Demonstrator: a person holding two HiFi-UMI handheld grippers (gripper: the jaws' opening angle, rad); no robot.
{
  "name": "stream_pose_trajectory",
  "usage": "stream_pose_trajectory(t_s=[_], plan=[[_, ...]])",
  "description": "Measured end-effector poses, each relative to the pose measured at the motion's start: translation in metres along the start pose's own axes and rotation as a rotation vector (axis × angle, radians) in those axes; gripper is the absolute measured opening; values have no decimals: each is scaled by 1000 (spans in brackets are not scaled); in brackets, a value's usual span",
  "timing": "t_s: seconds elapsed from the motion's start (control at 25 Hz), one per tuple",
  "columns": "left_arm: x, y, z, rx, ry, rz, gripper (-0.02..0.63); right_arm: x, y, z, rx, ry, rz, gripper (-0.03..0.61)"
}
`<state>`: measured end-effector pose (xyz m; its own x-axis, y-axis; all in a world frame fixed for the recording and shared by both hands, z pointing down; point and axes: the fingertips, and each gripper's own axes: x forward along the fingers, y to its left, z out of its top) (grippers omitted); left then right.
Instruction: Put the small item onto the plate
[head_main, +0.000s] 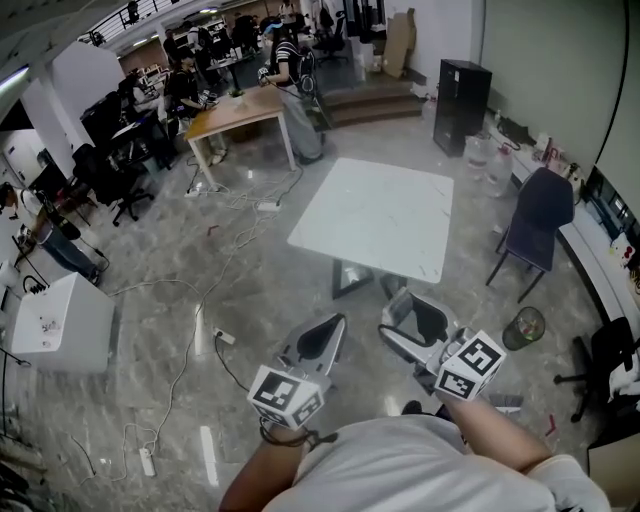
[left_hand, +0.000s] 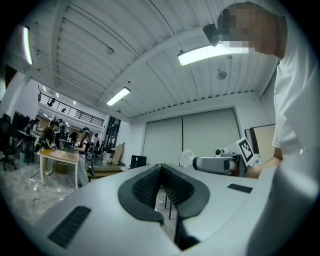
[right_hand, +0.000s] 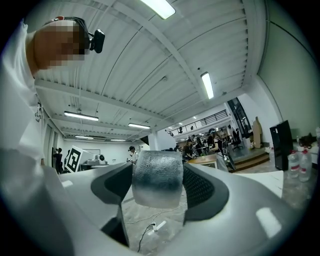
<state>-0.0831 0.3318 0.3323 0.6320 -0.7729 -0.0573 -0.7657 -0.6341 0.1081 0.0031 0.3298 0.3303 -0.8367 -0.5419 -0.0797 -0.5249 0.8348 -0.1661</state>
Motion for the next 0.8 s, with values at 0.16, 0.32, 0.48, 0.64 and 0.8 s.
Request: stream_pose_trajectory(t_s=[0.16, 0.32, 0.48, 0.64, 0.8], plan=[[17, 39, 1, -18, 7, 36, 6, 35, -27, 0, 10, -1, 14, 304], [53, 77, -8, -22, 13, 71, 6, 68, -77, -2, 19, -4, 33, 304], [109, 115, -9, -19, 7, 110, 6, 101, -139, 5, 23, -1, 67, 304], [179, 148, -8, -21, 10, 145, 6, 127, -212, 17, 29, 21, 88, 304], [251, 184, -13, -38, 5, 184, 6, 151, -290, 23, 37, 49, 110, 304]])
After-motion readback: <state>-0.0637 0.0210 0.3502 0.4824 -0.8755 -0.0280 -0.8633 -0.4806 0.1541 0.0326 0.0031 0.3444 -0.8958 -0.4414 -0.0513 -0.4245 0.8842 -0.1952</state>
